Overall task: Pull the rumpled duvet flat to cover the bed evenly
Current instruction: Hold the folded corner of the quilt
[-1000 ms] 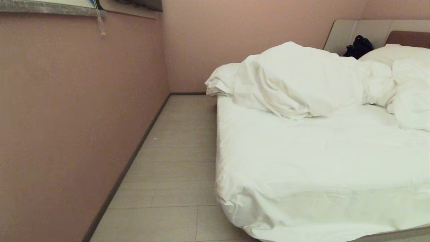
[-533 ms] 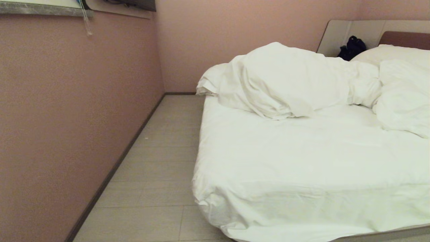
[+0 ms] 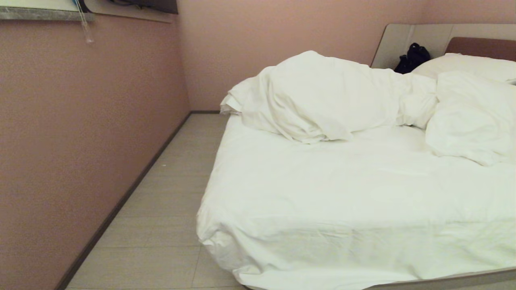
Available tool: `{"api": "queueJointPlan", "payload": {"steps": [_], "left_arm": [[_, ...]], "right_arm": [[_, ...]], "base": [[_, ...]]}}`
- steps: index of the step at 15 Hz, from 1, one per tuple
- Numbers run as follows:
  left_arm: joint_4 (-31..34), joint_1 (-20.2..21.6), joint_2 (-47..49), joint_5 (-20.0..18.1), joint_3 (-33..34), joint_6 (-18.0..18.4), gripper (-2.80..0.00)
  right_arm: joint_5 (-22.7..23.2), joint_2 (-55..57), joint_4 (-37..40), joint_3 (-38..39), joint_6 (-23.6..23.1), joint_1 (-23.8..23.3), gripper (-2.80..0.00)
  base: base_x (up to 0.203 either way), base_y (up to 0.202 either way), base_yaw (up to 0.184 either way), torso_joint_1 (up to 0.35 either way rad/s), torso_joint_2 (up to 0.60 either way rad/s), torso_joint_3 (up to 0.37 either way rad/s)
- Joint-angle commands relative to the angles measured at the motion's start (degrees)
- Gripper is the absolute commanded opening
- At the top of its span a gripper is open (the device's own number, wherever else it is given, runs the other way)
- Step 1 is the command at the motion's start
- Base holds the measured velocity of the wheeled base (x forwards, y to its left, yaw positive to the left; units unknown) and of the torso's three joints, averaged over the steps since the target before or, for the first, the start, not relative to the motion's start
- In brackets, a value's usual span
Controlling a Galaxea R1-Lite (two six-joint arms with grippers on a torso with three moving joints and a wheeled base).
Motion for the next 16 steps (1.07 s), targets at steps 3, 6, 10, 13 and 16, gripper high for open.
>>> {"api": "queueJointPlan", "payload": {"steps": [3,6,10,13,16], "left_arm": [[0.0,0.0,0.1,0.0,0.0,0.0,-2.8],[0.0,0.0,0.1,0.0,0.0,0.0,-2.8],[0.1,0.0,0.1,0.0,0.0,0.0,-2.8],[0.0,0.0,0.1,0.0,0.0,0.0,-2.8],[0.0,0.0,0.1,0.0,0.0,0.0,-2.8]], "right_arm": [[0.0,0.0,0.0,0.0,0.0,0.0,-2.8],[0.0,0.0,0.0,0.0,0.0,0.0,-2.8],[0.0,0.0,0.0,0.0,0.0,0.0,-2.8],[0.0,0.0,0.0,0.0,0.0,0.0,-2.8],[0.0,0.0,0.0,0.0,0.0,0.0,-2.8]], "base": [[0.0,-0.189,0.001,0.006,0.0,0.002],[0.0,-0.191,0.001,0.005,0.0,0.004],[0.0,-0.193,0.0,0.004,0.0,0.003],[0.0,-0.194,-0.001,0.002,0.0,0.004],[0.0,-0.191,0.0,0.005,0.0,0.007]]}}
